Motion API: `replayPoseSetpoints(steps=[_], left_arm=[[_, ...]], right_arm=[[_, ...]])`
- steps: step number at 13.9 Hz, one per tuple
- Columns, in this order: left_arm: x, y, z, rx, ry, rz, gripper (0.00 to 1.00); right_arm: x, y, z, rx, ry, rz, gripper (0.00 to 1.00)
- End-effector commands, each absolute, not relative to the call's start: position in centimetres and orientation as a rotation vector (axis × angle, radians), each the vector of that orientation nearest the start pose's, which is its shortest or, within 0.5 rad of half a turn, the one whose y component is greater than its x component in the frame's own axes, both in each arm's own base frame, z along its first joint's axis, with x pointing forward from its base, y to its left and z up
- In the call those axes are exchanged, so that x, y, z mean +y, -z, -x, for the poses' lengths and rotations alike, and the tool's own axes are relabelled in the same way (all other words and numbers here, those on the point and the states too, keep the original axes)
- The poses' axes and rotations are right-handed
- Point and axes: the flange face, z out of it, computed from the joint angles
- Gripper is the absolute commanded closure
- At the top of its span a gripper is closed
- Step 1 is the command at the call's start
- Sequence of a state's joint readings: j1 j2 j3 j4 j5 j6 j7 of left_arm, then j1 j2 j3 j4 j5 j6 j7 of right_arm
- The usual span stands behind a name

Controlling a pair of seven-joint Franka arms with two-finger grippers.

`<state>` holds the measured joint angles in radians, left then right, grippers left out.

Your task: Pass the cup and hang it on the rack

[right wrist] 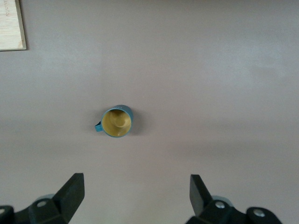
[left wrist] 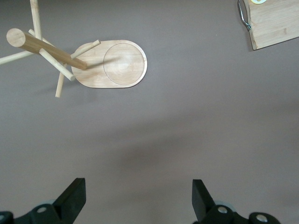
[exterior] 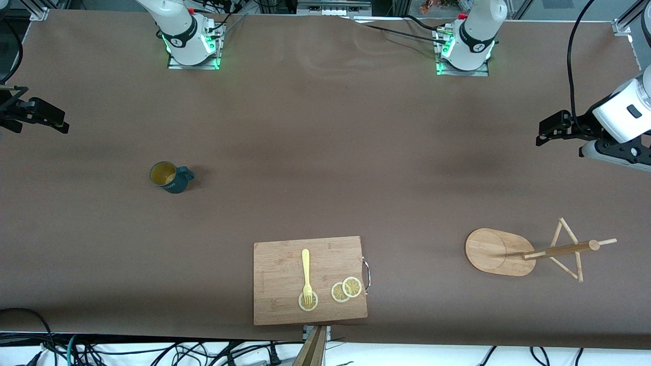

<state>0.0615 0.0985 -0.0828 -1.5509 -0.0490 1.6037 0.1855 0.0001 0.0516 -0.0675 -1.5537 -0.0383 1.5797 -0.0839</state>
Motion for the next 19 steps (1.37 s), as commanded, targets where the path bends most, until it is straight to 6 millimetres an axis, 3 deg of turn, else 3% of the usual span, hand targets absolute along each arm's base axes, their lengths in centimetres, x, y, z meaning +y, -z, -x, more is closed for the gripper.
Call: replayPoseSetpoints(steps=[1,9,11,14,19], left_arm=[[-1.4,-58.5,-58.5,0.322,-0.076,3.157,0.00],[-1.0,-58.2,-58.8,0.312,-0.085,3.161,0.00],[0.3,-58.1,-58.8,0.278,-0.087,3.163,0.00],[0.0,-58.2,-58.8,0.283,-0.087,3.166,0.00],[0.0,-58.3,-58.8,0.283,-0.084,3.166,0.00]], right_arm=[[-4.1,-61.1,-57.2,-0.008,-0.029,3.167,0.00],[-4.0,-61.1,-57.2,0.000,-0.030,3.155,0.00],[-4.0,-61.0,-57.2,0.000,-0.033,3.155,0.00],[-4.1,-61.1,-57.2,-0.005,-0.030,3.155,0.00],[-4.1,-57.5,-58.8,-0.013,-0.127,3.151,0.00]])
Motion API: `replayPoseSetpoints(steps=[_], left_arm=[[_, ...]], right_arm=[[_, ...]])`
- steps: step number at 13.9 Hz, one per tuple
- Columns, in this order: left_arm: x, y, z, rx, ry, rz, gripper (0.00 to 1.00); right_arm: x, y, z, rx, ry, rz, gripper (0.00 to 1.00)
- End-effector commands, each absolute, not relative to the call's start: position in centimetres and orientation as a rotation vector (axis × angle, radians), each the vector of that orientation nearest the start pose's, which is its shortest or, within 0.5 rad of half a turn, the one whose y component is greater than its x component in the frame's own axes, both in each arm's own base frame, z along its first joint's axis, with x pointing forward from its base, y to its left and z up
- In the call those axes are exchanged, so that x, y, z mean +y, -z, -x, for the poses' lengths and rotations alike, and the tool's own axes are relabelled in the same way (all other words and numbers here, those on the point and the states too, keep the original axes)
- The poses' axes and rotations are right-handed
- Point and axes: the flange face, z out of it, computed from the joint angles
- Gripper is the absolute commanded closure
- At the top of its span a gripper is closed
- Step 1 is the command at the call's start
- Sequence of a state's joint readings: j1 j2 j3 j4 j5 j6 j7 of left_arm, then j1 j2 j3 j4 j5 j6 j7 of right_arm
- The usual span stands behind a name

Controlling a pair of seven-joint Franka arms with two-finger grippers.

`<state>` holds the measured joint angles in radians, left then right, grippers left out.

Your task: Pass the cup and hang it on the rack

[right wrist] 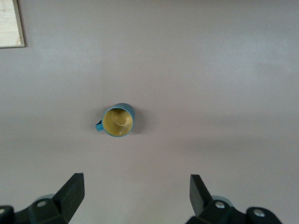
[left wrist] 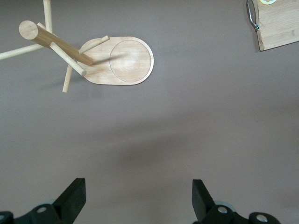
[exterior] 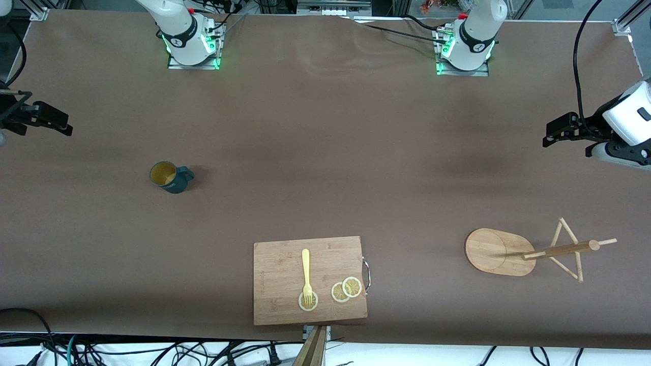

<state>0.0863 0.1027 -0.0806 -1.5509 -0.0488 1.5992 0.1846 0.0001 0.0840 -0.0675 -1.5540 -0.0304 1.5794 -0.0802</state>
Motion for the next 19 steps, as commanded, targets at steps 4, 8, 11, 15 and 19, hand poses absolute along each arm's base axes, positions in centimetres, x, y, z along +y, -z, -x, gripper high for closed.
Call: replayPoseSetpoints(steps=[4,8,11,15,19], left_arm=[[0.1,-58.3,-58.8,0.283,-0.082,3.164,0.00],[-0.3,-58.2,-58.8,0.295,-0.092,3.164,0.00],[-0.3,-58.2,-58.8,0.295,-0.092,3.164,0.00],[-0.3,-58.2,-58.8,0.295,-0.089,3.164,0.00],[-0.3,-58.2,-58.8,0.295,-0.092,3.164,0.00]], right_arm=[[-3.4,-53.5,-60.6,-0.034,-0.203,3.155,0.00],[-0.7,-47.9,-62.7,-0.086,-0.265,3.149,0.00],[0.2,-42.2,-63.6,-0.105,-0.298,3.147,0.00],[0.2,-36.4,-62.4,-0.108,-0.318,3.145,0.00],[-0.1,-32.1,-60.9,-0.114,-0.325,3.142,0.00]])
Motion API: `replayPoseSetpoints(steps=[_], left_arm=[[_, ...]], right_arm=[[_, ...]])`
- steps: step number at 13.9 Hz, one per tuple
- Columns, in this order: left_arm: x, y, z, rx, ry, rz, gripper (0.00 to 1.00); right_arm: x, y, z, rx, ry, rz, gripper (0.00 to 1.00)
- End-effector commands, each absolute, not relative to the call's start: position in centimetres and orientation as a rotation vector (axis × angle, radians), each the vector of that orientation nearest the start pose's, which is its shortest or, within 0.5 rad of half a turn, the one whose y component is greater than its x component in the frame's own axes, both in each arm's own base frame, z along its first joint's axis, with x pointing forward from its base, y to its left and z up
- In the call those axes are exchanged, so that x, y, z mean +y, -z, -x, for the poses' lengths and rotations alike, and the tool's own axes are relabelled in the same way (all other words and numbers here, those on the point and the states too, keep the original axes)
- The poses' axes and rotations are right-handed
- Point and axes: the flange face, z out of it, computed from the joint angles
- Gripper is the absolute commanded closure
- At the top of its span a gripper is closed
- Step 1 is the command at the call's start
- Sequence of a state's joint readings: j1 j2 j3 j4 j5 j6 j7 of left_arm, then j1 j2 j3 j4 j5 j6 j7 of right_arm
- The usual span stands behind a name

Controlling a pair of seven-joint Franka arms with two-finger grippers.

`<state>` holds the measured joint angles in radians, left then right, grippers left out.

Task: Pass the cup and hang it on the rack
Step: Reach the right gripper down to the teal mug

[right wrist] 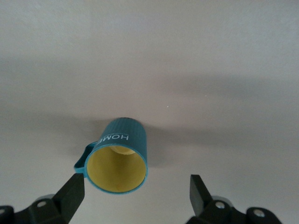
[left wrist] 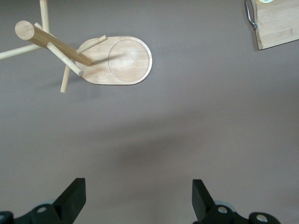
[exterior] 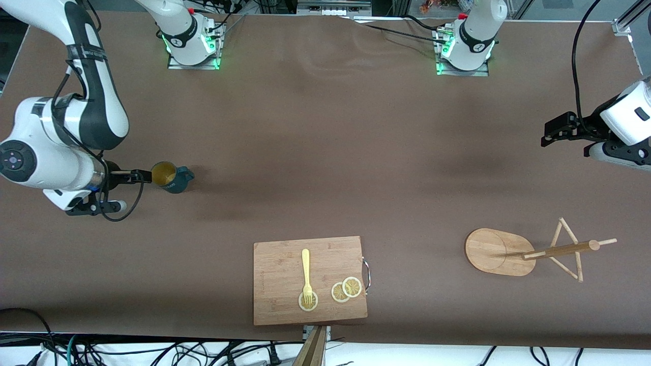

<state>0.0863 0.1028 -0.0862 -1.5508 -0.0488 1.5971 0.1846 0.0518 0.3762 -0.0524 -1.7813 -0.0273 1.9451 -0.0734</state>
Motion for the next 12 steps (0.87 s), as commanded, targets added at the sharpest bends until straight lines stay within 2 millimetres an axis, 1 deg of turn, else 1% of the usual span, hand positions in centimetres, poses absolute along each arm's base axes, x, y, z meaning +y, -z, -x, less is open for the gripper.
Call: replayPoseSetpoints(steps=[1,3,7,10,12], left_arm=[[-0.3,-58.2,-58.8,0.295,-0.092,3.164,0.00],[0.0,-58.2,-58.7,0.286,-0.092,3.164,0.00],[0.0,-58.2,-58.7,0.285,-0.092,3.164,0.00],[-0.1,-58.2,-58.7,0.288,-0.092,3.164,0.00],[-0.2,-58.2,-58.8,0.290,-0.092,3.164,0.00]], right_arm=[[-0.2,-31.0,-60.6,-0.122,-0.335,3.140,0.00],[-0.4,-29.3,-59.5,-0.122,-0.351,3.137,0.00],[-0.9,-27.9,-58.8,-0.108,-0.361,3.137,0.00],[-1.1,-25.7,-57.4,-0.104,-0.356,3.137,0.00],[-1.1,-25.0,-57.0,-0.103,-0.349,3.137,0.00]])
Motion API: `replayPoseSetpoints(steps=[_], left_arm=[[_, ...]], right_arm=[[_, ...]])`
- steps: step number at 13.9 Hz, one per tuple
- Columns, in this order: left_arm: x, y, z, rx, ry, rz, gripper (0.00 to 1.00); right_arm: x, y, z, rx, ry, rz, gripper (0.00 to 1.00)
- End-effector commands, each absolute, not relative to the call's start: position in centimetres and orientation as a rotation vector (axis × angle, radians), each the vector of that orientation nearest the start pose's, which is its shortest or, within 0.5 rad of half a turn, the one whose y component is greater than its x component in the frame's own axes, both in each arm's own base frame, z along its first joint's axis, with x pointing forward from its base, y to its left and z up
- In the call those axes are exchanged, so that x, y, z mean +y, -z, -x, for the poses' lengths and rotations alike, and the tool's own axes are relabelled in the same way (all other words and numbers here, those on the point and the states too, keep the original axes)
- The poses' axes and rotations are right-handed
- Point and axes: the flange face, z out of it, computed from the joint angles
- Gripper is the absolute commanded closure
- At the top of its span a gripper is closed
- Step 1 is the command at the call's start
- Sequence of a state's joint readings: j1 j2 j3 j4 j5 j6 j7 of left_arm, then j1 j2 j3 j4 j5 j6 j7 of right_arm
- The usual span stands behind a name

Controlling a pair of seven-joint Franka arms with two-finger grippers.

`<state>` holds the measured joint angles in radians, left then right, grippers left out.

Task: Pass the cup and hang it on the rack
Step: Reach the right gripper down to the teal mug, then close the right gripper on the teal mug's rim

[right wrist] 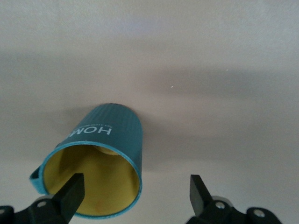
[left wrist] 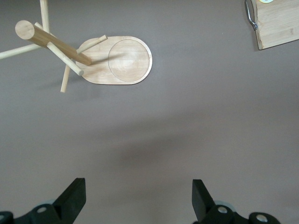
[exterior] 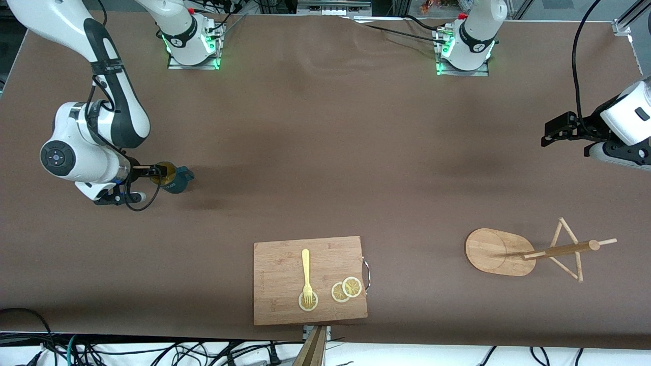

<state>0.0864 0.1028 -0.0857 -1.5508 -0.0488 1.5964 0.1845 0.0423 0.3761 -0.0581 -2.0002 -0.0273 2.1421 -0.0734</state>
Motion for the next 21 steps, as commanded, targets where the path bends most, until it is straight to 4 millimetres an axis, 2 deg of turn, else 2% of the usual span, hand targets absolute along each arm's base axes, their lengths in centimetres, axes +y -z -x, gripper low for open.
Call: replayPoseSetpoints(steps=[1,2,3,4,5,6,7,12,13,15,16,18,21], left_arm=[[-0.1,-58.2,-58.8,0.288,-0.092,3.164,0.00],[0.1,-58.2,-58.8,0.285,-0.092,3.164,0.00],[0.1,-58.1,-58.8,0.283,-0.094,3.165,0.00],[0.1,-58.1,-58.8,0.283,-0.094,3.165,0.00],[0.1,-58.1,-58.8,0.283,-0.094,3.164,0.00],[0.1,-58.2,-58.8,0.285,-0.092,3.164,0.00],[-0.1,-58.2,-58.8,0.288,-0.092,3.164,0.00],[-0.4,-58.4,-58.8,0.295,-0.080,3.163,0.00],[-0.5,-58.4,-58.8,0.300,-0.080,3.163,0.00],[-0.8,-58.3,-58.9,0.305,-0.075,3.163,0.00],[-0.9,-58.3,-58.9,0.300,-0.078,3.163,0.00],[-1.3,-58.3,-59.0,0.307,-0.076,3.162,0.00],[-1.8,-57.4,-59.3,0.249,-0.099,3.168,0.00]], right_arm=[[-1.1,-24.8,-56.9,-0.105,-0.342,3.139,0.00],[-1.3,-24.6,-56.7,-0.103,-0.347,3.139,0.00],[-1.4,-24.4,-56.7,-0.115,-0.352,3.136,0.20],[-1.9,-24.4,-56.7,-0.141,-0.351,3.130,0.47],[-2.3,-24.4,-56.7,-0.146,-0.354,3.127,0.70],[-2.4,-24.3,-56.7,-0.144,-0.356,3.127,0.89],[-2.4,-24.3,-56.7,-0.140,-0.358,3.126,1.00],[-2.1,-23.5,-56.8,-0.073,-0.366,3.083,1.00],[-1.9,-23.6,-56.9,-0.053,-0.360,3.077,1.00],[-0.9,-25.1,-58.2,-0.066,-0.310,3.077,1.00],[0.2,-26.2,-59.1,-0.074,-0.280,3.080,1.00],[4.4,-29.3,-61.0,-0.025,-0.263,3.085,1.00],[12.4,-32.0,-62.6,0.114,-0.272,3.101,1.00]])
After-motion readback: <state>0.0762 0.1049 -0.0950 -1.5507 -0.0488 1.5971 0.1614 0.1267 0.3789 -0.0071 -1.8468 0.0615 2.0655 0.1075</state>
